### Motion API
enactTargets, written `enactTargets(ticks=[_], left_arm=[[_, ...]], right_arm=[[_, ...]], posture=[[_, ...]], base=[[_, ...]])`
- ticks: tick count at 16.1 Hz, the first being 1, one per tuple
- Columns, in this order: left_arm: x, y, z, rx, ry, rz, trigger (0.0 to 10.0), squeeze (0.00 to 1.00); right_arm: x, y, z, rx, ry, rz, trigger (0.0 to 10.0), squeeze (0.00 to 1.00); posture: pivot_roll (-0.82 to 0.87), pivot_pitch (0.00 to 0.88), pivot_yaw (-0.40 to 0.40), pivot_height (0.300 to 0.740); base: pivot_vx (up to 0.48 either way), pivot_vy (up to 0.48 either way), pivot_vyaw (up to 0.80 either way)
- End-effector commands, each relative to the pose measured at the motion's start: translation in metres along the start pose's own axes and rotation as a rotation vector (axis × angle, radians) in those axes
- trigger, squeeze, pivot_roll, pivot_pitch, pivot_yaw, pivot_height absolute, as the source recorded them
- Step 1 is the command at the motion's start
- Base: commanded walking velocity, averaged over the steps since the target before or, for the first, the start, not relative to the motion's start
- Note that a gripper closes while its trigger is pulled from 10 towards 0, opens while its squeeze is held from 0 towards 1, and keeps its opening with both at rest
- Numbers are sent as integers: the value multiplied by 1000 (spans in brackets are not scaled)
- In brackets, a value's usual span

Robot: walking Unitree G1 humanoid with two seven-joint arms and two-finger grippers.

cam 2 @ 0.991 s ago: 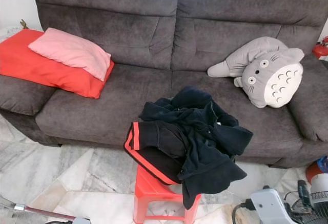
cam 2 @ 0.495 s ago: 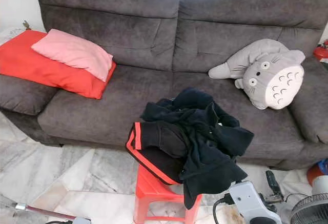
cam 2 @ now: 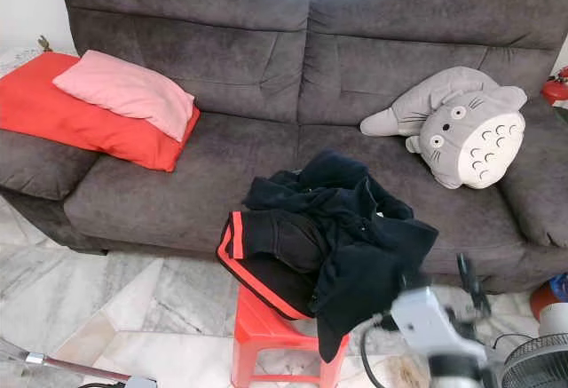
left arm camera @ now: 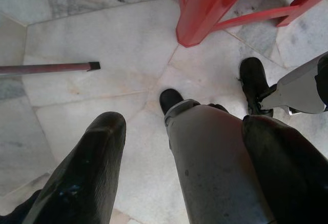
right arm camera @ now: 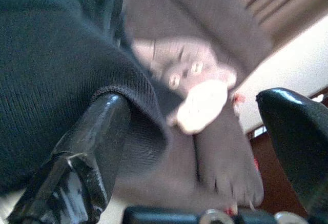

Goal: Hang hanger

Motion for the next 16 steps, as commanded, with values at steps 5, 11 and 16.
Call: enactTargets(ticks=[5,11,16], left_arm=[[-7,1,0,2,10,-27,10000,0],[-6,0,1,-4,7,-30,10000,0],[-6,0,1,-3,9,-28,10000,0]], right_arm=[[19,3,-23,150,-155,54,10000,0],[27,16,-43,319,-334,52,10000,0],[55,26,-62,532,-286,218,10000,0]], posture=[[-172,152,-43,740],[-176,159,-43,740],[-170,161,-46,740]], base=[[0,0,0],[0,0,0],[0,0,0]])
Point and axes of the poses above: a point about 5 cm out from each wrist's last joint towards the gripper, its own y axis pointing back from the gripper into the wrist, its own x axis along the axis of the wrist's last joint, z = x × y, the point moved 5 cm from there along -y, pointing out of the wrist towards the gripper, and after that the axes turned 13 degrees about y, right-handed, at the moved point
